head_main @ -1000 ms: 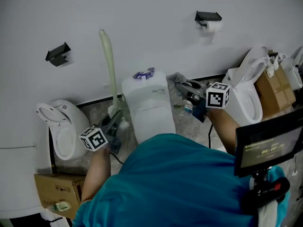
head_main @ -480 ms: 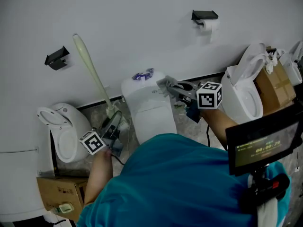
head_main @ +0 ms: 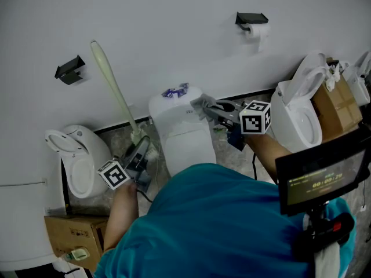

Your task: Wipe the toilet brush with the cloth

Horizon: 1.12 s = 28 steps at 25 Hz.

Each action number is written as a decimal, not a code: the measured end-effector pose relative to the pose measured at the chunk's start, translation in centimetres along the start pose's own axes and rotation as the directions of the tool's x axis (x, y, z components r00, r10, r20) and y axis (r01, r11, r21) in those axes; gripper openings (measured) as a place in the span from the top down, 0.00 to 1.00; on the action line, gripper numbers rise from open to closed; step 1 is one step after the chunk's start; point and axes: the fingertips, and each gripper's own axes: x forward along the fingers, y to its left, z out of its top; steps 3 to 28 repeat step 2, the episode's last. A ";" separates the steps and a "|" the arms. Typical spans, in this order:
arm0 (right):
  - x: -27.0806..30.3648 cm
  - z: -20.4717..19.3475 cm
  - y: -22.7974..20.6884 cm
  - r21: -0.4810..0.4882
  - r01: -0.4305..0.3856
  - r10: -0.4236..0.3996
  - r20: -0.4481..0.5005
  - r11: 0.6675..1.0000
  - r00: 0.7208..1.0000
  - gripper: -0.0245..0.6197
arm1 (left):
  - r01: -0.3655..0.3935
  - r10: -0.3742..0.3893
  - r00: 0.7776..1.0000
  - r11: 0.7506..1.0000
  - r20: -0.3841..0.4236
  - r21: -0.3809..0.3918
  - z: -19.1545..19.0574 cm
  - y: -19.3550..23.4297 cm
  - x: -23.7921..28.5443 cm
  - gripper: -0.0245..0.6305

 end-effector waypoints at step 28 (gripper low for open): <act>0.0 -0.1 0.0 0.000 -0.001 0.001 -0.001 1.000 1.000 0.92 | 0.001 -0.001 1.000 1.000 -0.002 0.003 -0.1 0.0 0.0 0.74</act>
